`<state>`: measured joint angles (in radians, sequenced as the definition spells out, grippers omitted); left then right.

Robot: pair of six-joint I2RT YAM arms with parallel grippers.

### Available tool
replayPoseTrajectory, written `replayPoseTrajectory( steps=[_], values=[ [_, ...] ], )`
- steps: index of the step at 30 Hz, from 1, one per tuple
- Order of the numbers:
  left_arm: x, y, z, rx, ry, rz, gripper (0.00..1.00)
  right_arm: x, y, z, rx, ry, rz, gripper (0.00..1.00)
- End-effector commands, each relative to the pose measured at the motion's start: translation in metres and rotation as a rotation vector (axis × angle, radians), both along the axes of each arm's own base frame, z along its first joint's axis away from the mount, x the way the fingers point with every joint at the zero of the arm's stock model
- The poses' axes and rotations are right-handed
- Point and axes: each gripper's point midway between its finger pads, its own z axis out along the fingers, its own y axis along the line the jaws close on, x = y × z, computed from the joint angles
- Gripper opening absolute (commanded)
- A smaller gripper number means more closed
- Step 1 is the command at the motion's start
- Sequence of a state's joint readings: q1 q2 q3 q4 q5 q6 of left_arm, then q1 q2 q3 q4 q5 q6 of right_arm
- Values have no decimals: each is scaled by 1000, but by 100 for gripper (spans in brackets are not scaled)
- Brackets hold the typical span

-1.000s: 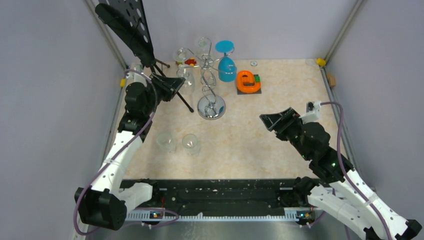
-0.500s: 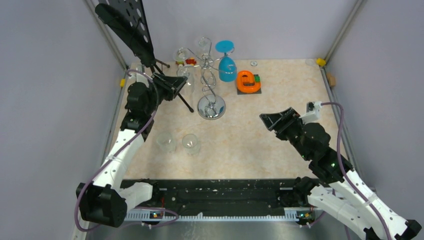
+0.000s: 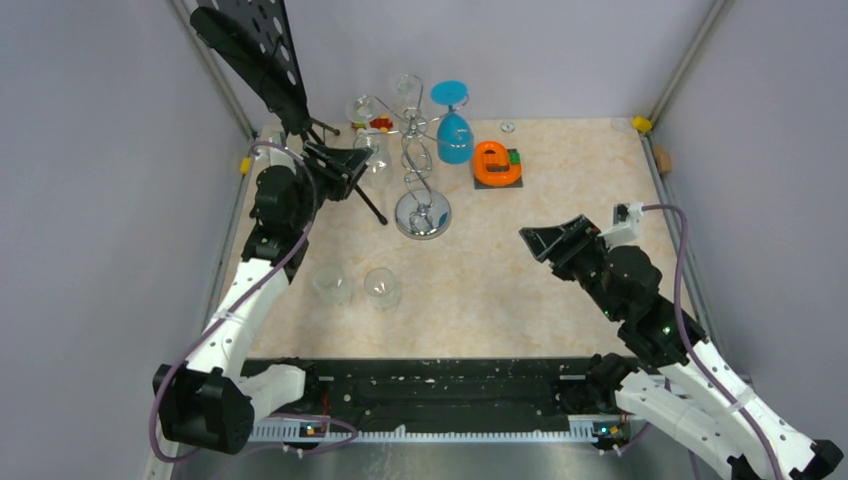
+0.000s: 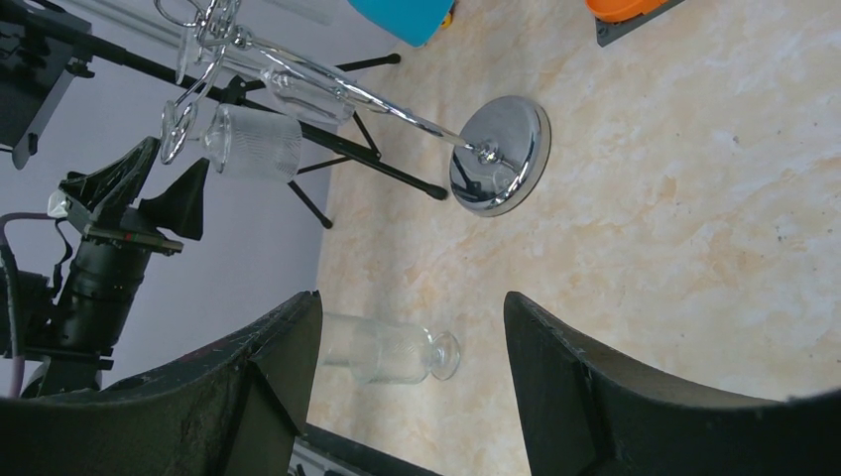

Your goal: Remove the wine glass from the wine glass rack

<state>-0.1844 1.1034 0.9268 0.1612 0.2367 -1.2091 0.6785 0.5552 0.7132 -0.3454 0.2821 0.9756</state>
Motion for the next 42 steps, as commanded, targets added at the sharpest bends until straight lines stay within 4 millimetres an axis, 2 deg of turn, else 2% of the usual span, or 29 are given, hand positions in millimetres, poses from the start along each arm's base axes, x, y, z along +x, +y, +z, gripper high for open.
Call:
replayPoseTrajectory(
  steps=[1, 13, 14, 21, 27, 32, 40, 42],
  values=[
    [2, 1, 13, -3, -56, 13, 49, -1, -3, 8, 1, -33, -3, 68],
    [-5, 0, 16, -32, -46, -1, 2, -1, -5, 7, -5, -36, -11, 68],
    [-5, 1, 16, -40, -47, 5, 0, -1, -5, 7, -4, -37, -10, 68],
    [-13, 2, 34, -90, -78, 1, 0, -1, -7, 13, 5, -47, -18, 68],
    [-18, 6, 52, -130, -123, 21, 0, 0, -6, 11, 15, -39, -17, 68],
    [-21, 8, 75, -172, -189, 20, 0, 0, -1, 6, 35, -26, -8, 68],
    [-21, 9, 83, -204, -181, 26, 0, 1, -1, 5, 35, -20, -10, 68],
    [-21, 9, 81, -202, -160, 26, 8, 2, 0, 4, 38, -18, -9, 68]
  ],
)
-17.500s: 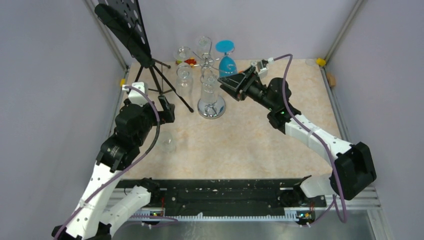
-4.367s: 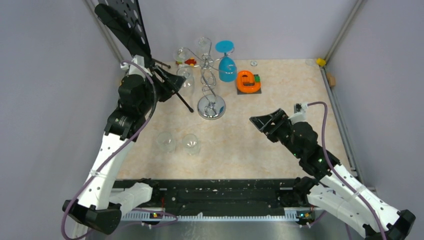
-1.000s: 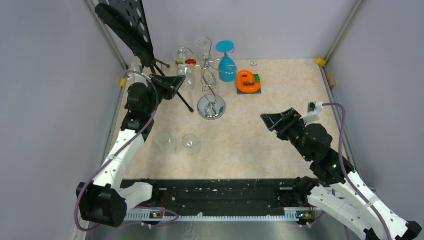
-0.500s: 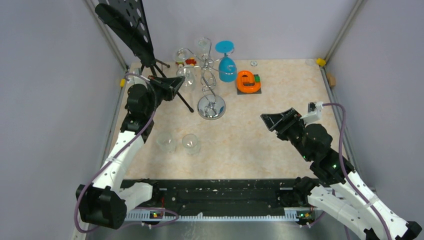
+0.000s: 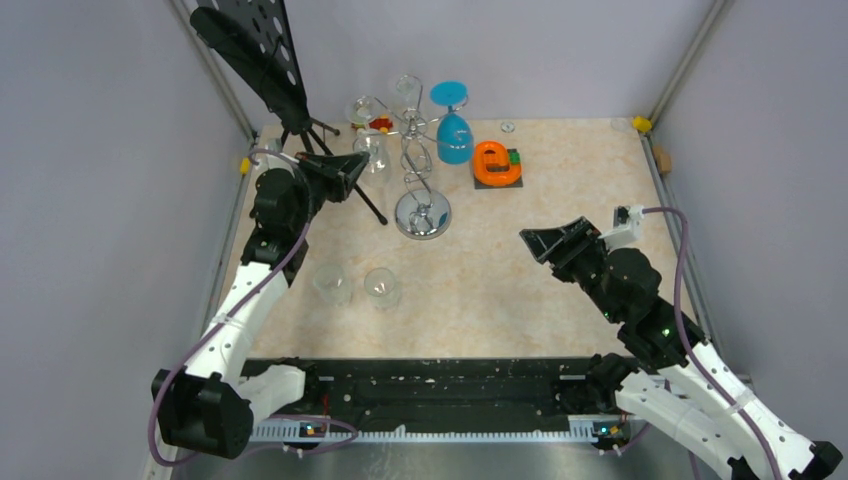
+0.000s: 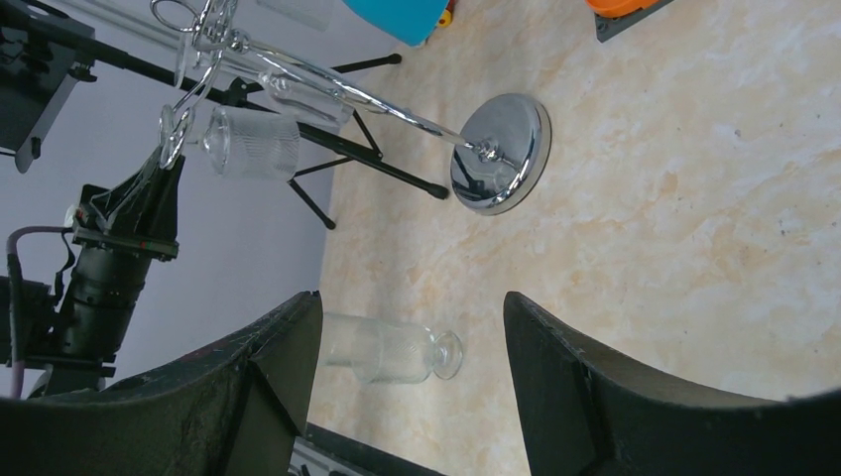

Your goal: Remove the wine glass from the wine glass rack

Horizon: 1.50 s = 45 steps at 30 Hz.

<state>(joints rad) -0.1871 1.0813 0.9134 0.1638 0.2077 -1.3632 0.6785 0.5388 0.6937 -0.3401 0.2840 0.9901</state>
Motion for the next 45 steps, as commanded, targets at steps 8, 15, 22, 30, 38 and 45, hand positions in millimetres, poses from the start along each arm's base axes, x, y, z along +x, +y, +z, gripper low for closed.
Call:
replayPoseTrajectory(
  steps=[8, 15, 22, 30, 38, 45],
  values=[
    [-19, 7, 66, -29, -160, 21, 30, 2, 2, 6, 34, -18, -1, 68],
    [-17, 7, 62, -5, -142, 23, 30, 1, 0, 6, 34, -18, -6, 68],
    [-12, 8, 45, 16, -83, 33, 36, 1, 0, 3, 32, -13, -6, 68],
    [-23, 27, 44, 86, -83, 132, 45, 1, 0, 3, 33, -14, -7, 68],
    [-19, 17, 40, 83, -78, 80, 46, 2, -6, 6, 19, -16, -34, 68],
    [-9, -9, 36, 54, -72, -60, 43, 1, -7, 7, 27, -17, -38, 68]
  ],
)
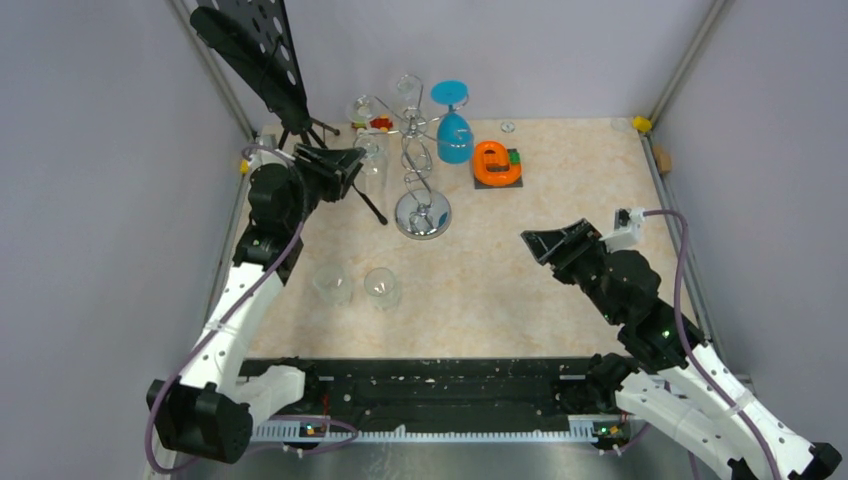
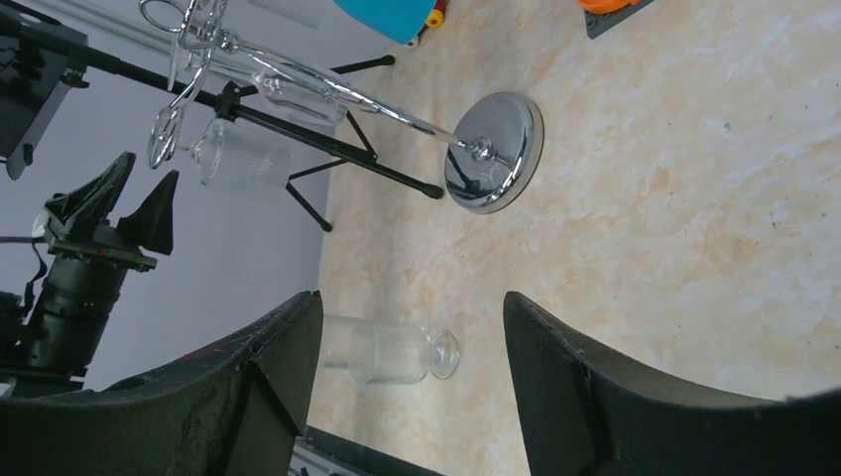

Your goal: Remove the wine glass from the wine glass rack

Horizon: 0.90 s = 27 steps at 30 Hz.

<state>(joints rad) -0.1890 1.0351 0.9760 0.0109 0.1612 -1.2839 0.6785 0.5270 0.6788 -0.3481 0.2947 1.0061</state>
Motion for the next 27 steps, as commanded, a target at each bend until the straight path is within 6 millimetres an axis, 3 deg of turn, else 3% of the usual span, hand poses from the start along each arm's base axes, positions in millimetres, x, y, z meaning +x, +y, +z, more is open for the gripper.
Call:
replayPoseTrajectory(
  steps=[1, 6, 13, 20, 23, 27],
  values=[
    [1, -23, 28, -35, -79, -128, 41, 2, -5, 12, 21, -29, -23, 68],
    [2, -25, 26, -52, -78, -137, 33, 1, -4, 12, 26, -27, -23, 68],
    [-2, -19, 24, -48, -80, -101, 33, 2, -4, 12, 24, -29, -24, 68],
    [1, -18, 20, -49, -79, -91, 21, 1, -7, 12, 39, -30, -35, 67],
    [3, -17, 15, -49, -67, -84, 21, 0, -11, 13, 52, -35, -53, 67],
    [4, -15, 12, -52, -58, -69, 28, -1, -14, 13, 49, -35, -62, 67]
  ],
)
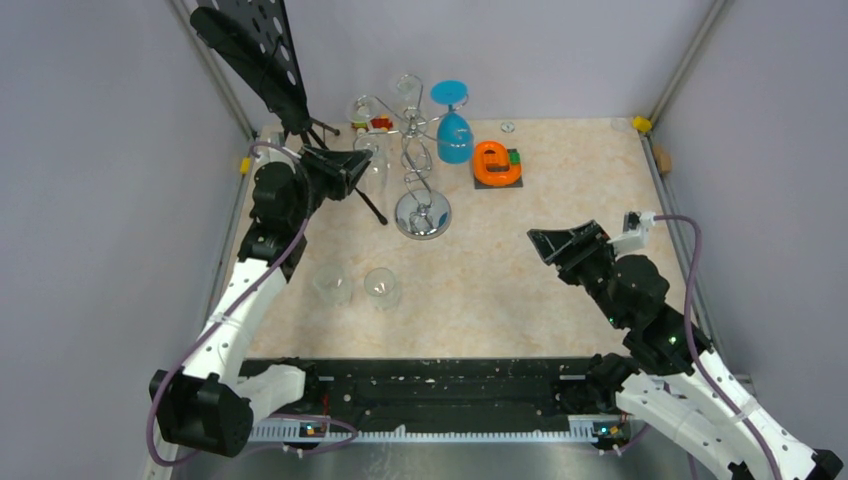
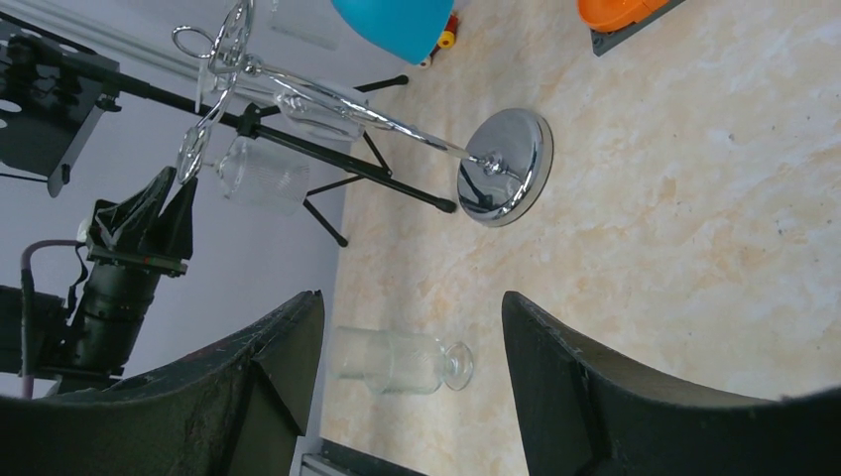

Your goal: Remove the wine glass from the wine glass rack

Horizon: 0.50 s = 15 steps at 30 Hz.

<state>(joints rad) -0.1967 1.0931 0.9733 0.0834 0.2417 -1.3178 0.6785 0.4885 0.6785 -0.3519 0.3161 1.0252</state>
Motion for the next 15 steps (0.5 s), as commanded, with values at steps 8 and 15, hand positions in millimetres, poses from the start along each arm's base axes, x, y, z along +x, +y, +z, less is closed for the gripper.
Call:
replayPoseTrajectory(
  steps=[8, 15],
  values=[
    [3, 5, 9, -12, -44, 37, 40, 3, -6, 3, 12, -11, -37, 67],
    [8, 3, -2, 9, -22, 28, 32, 2, -7, 2, 10, -9, -38, 67]
  ],
)
